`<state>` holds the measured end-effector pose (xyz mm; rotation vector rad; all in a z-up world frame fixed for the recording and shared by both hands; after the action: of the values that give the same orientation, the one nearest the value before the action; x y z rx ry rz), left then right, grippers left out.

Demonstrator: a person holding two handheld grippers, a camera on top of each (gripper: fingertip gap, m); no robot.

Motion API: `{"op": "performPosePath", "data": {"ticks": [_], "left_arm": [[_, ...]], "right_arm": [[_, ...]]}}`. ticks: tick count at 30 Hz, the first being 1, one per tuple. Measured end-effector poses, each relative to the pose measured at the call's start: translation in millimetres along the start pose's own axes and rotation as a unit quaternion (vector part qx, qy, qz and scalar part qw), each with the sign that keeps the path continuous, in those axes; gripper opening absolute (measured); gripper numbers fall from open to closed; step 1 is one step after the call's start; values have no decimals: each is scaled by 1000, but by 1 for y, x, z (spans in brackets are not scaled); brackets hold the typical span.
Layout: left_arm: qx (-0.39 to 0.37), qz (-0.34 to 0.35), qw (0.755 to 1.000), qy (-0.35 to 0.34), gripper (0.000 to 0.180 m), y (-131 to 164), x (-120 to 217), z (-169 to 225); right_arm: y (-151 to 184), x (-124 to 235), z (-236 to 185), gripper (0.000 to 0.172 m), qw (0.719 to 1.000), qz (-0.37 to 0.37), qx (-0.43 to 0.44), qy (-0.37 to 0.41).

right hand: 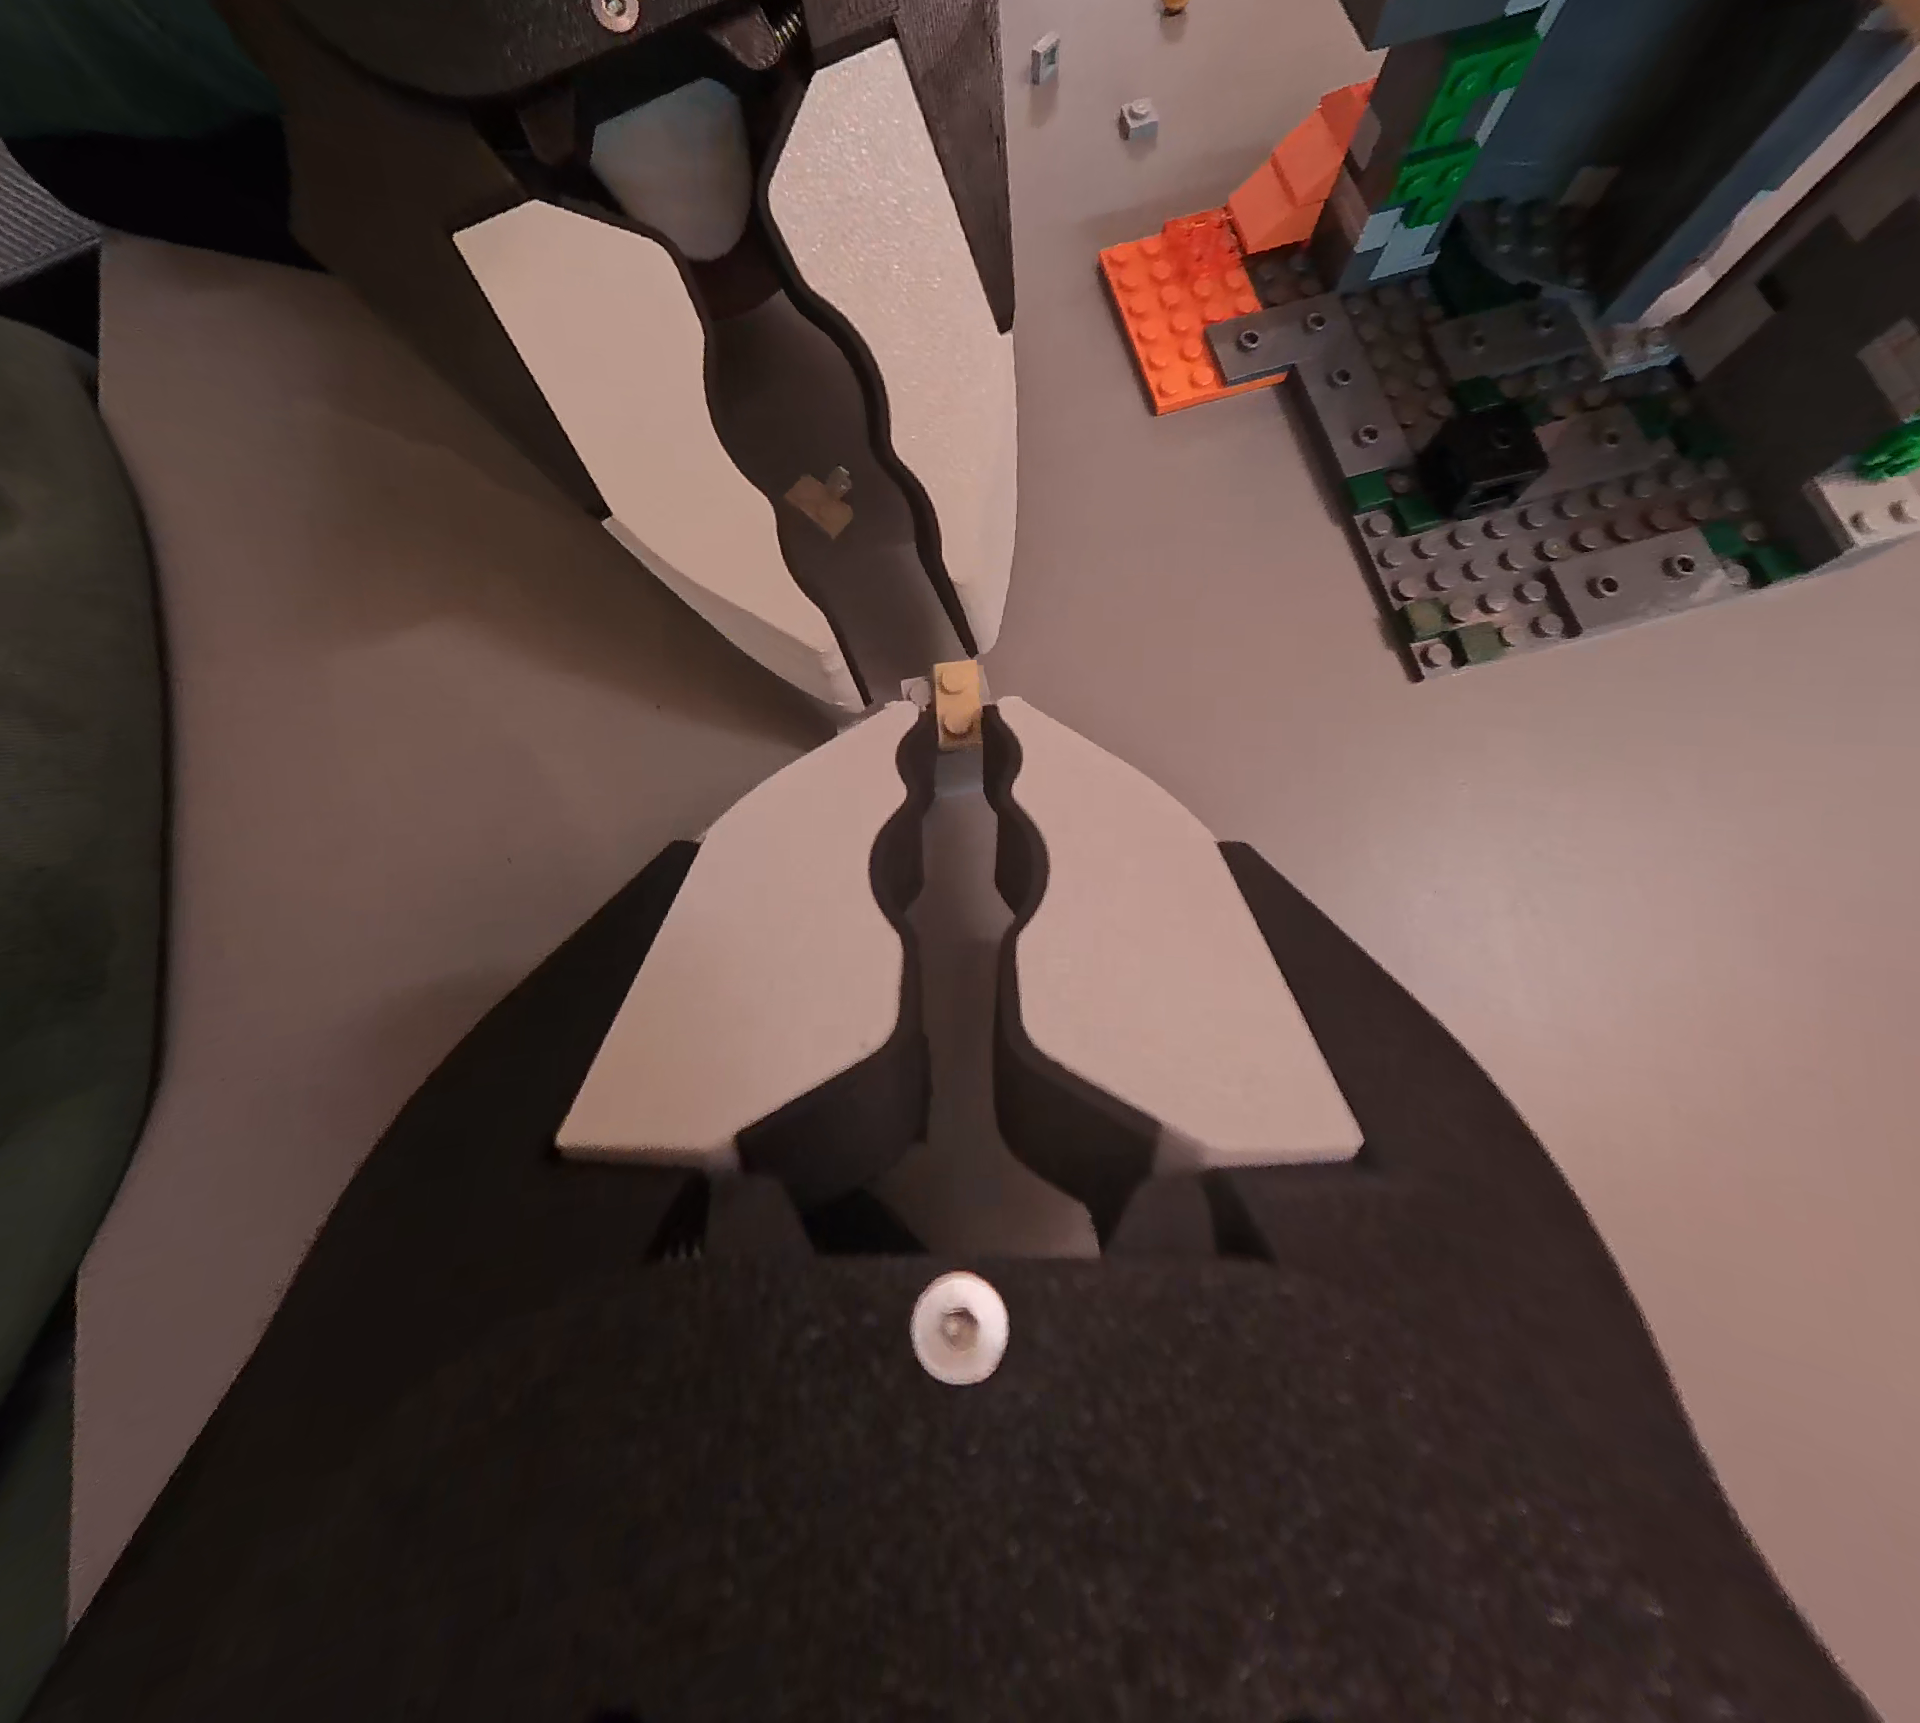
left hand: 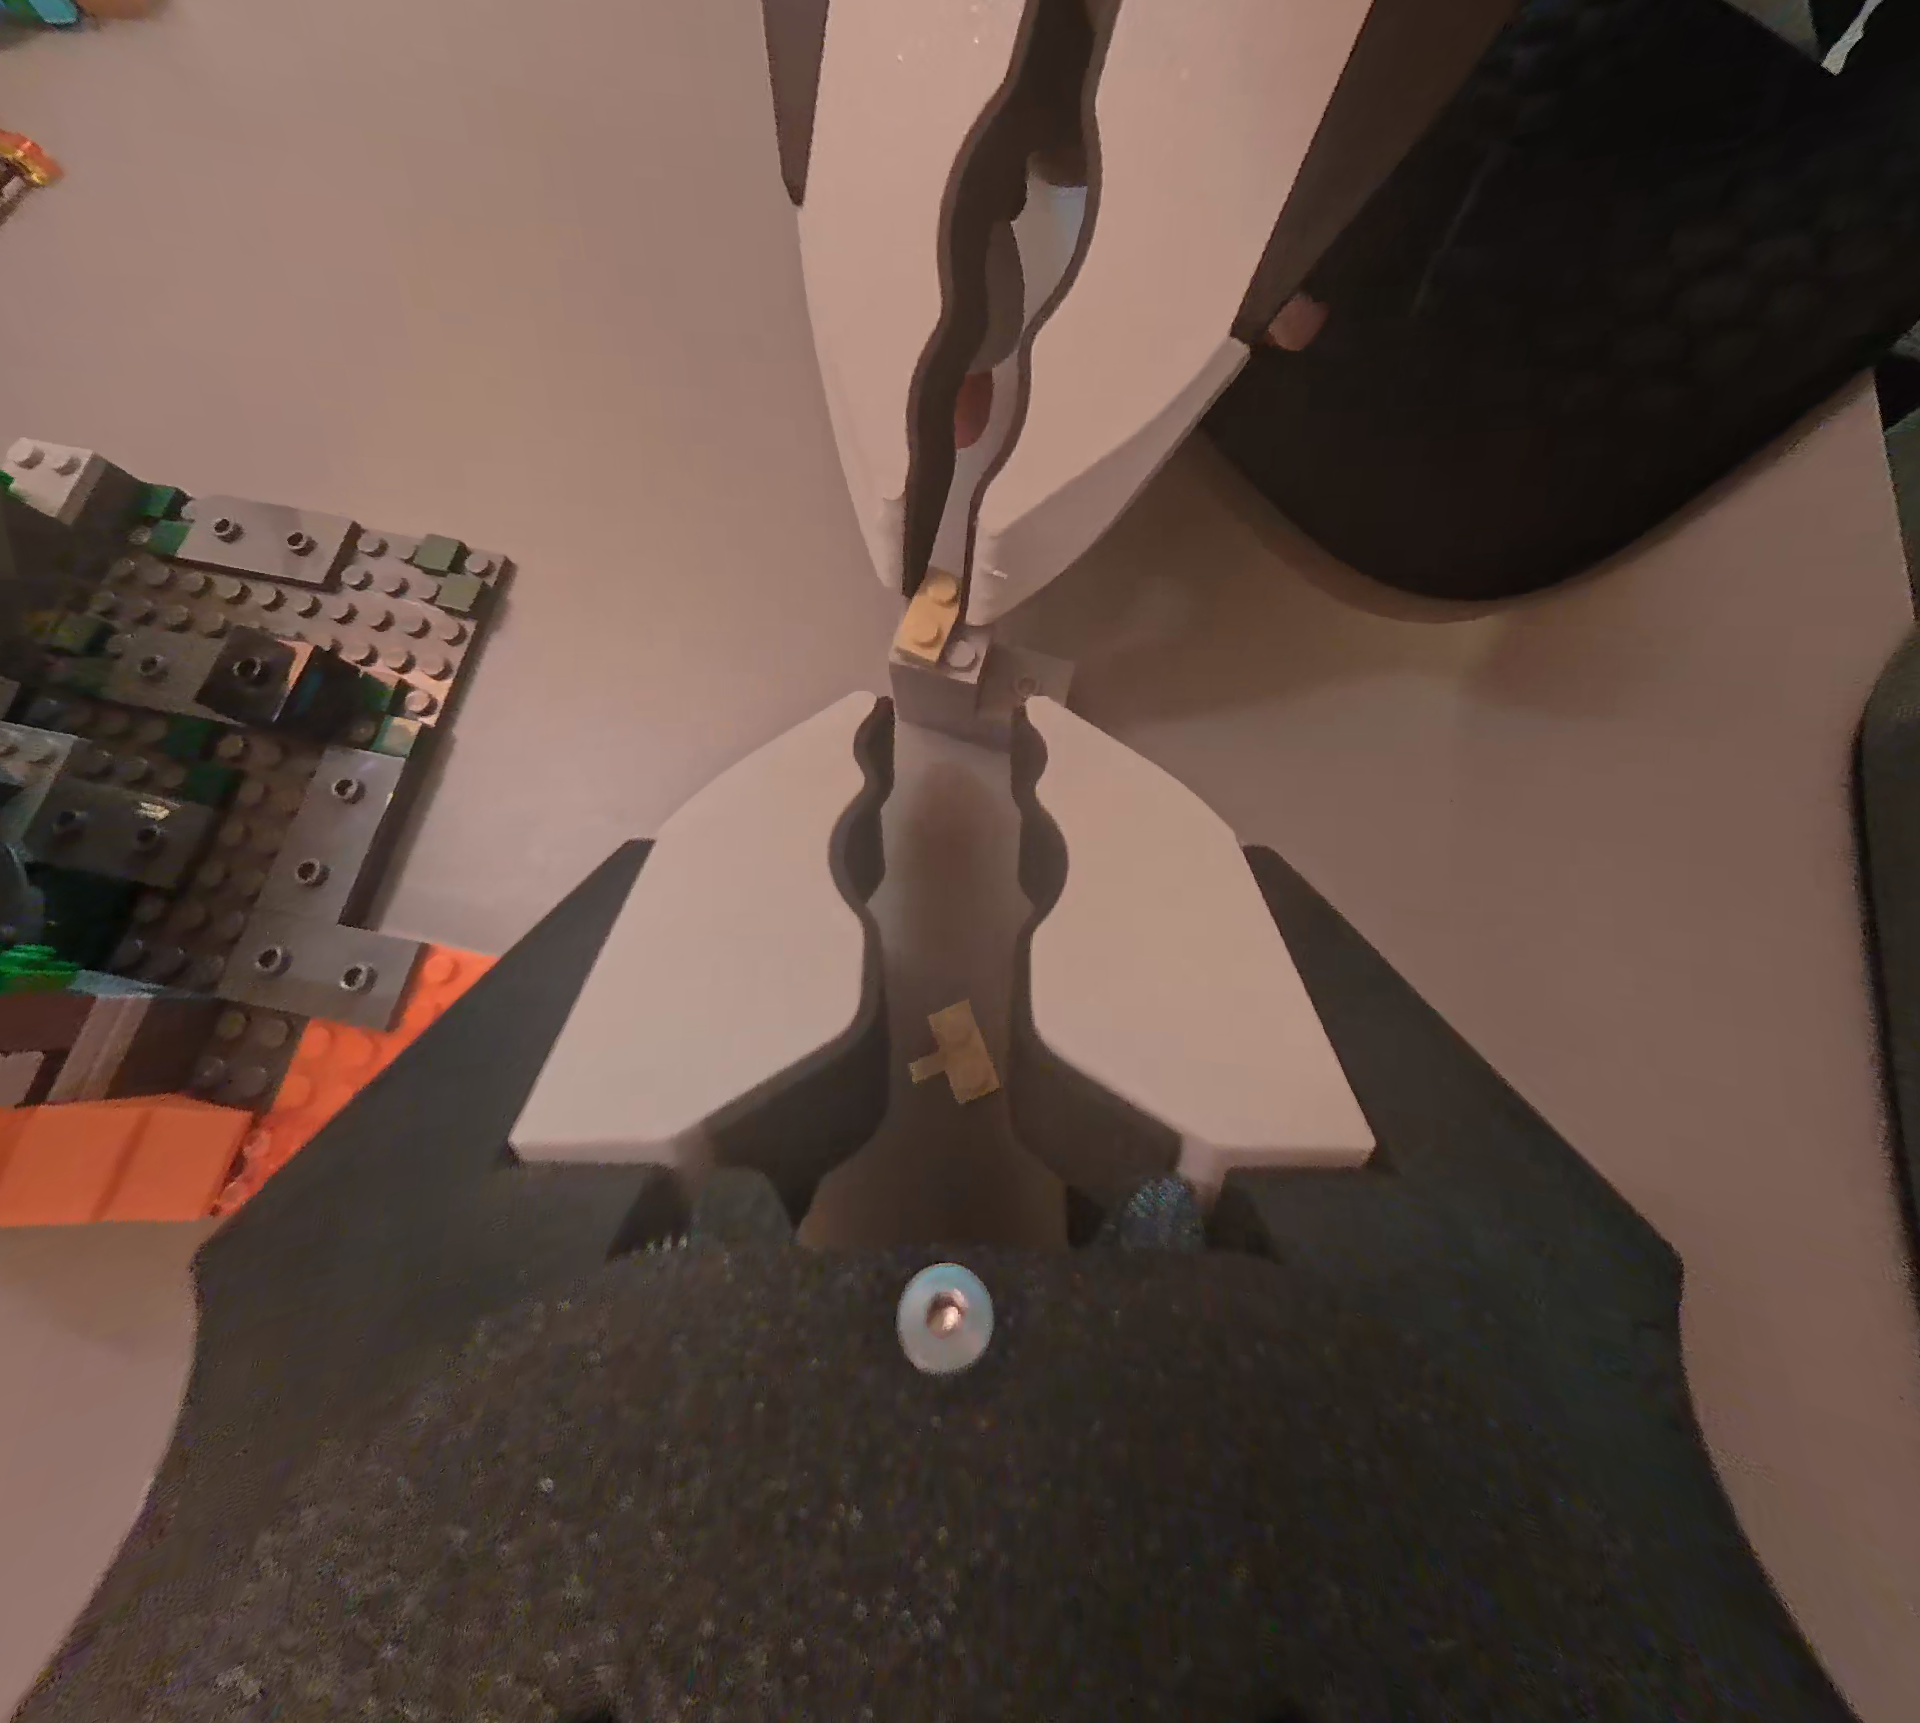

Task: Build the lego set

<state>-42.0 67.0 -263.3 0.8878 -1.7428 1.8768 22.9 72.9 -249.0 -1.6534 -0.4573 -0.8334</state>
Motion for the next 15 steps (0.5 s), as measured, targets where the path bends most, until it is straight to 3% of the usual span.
{"op": "performPosePath", "data": {"ticks": [15], "left_arm": [[-1,-1,1000,-1,21,1,-2,-1]], "right_arm": [[-3,1,3,9,1000,-4,11,-13]]}}
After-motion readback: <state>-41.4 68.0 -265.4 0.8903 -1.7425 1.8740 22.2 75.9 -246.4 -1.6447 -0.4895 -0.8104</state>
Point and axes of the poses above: each gripper's, where its closed fingertips meet, x back along the fingers, y out of its underside, z = x × y across the jaws, the point moved 4 cm from there along x, back along the fingers, and after that the axes turned 5 degrees about -z, right-handed, at the moved point
